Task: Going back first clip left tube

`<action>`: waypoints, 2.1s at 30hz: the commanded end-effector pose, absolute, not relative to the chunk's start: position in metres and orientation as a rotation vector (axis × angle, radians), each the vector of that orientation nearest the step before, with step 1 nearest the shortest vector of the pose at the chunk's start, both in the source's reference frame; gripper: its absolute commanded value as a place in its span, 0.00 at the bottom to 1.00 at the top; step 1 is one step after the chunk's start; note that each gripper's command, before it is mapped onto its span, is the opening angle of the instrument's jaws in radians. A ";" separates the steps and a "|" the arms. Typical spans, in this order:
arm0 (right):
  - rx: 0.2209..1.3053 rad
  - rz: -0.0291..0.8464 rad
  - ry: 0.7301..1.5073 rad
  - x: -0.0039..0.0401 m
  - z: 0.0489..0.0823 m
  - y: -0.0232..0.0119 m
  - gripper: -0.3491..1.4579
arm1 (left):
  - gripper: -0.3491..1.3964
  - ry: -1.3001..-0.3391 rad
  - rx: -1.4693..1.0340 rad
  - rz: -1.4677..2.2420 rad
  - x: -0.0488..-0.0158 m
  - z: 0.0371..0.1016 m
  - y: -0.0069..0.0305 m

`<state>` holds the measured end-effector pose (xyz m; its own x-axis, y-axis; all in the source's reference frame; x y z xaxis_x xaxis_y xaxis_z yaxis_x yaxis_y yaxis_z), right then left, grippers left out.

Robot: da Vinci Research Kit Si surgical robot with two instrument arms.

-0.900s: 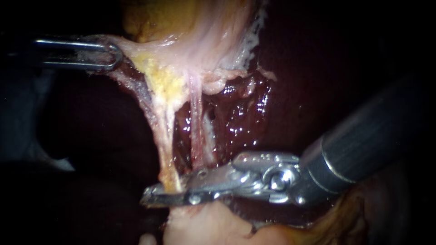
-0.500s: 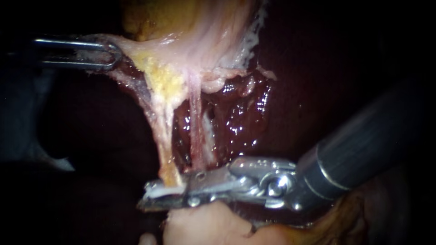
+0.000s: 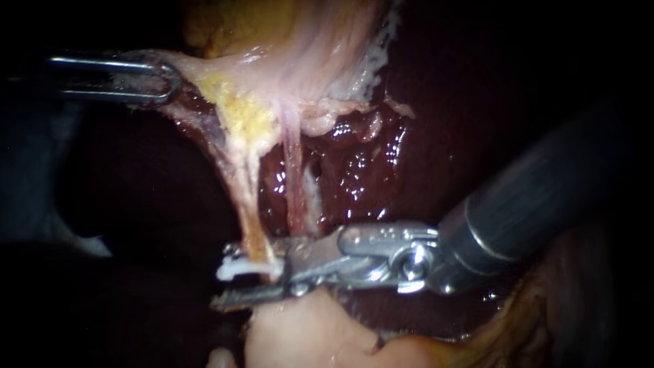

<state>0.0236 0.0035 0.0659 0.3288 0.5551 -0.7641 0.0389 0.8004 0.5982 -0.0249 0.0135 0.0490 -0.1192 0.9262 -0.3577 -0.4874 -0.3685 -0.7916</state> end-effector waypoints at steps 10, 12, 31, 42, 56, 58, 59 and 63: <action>0.455 0.279 1.223 0.0198 0.0639 0.0054 0.46 | 0.00 -0.612 -1.050 1.703 -0.0245 0.0490 0.0134; 0.400 0.268 1.219 0.0185 0.0631 0.0061 0.47 | 0.00 -0.613 -1.050 1.703 -0.0245 0.0490 0.0134; 0.331 0.128 1.243 0.0064 0.0594 0.0093 0.47 | 0.00 -0.613 -1.051 1.704 -0.0244 0.0490 0.0134; 0.311 0.135 1.234 0.0044 0.0587 0.0107 0.47 | 0.00 -0.613 -1.051 1.703 -0.0245 0.0490 0.0134; 0.309 0.130 1.235 0.0039 0.0587 0.0109 0.47 | 0.00 -0.575 -1.064 1.725 -0.0273 0.0505 0.0130; 0.309 0.130 1.235 0.0038 0.0587 0.0109 0.47 | 0.00 -0.574 -1.072 1.737 -0.0279 0.0511 0.0128; 0.309 0.130 1.235 0.0038 0.0587 0.0109 0.47 | 0.00 -0.573 -1.076 1.736 -0.0283 0.0514 0.0127; 0.309 0.130 1.235 0.0038 0.0587 0.0108 0.47 | 0.00 -0.568 -1.066 1.758 -0.0293 0.0529 0.0120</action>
<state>0.0038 0.0109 0.0587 0.3286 0.2633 -0.9070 0.0688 0.9512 0.3010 -0.0294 0.0119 0.0532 -0.1527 0.9003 -0.4076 -0.4911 -0.4271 -0.7592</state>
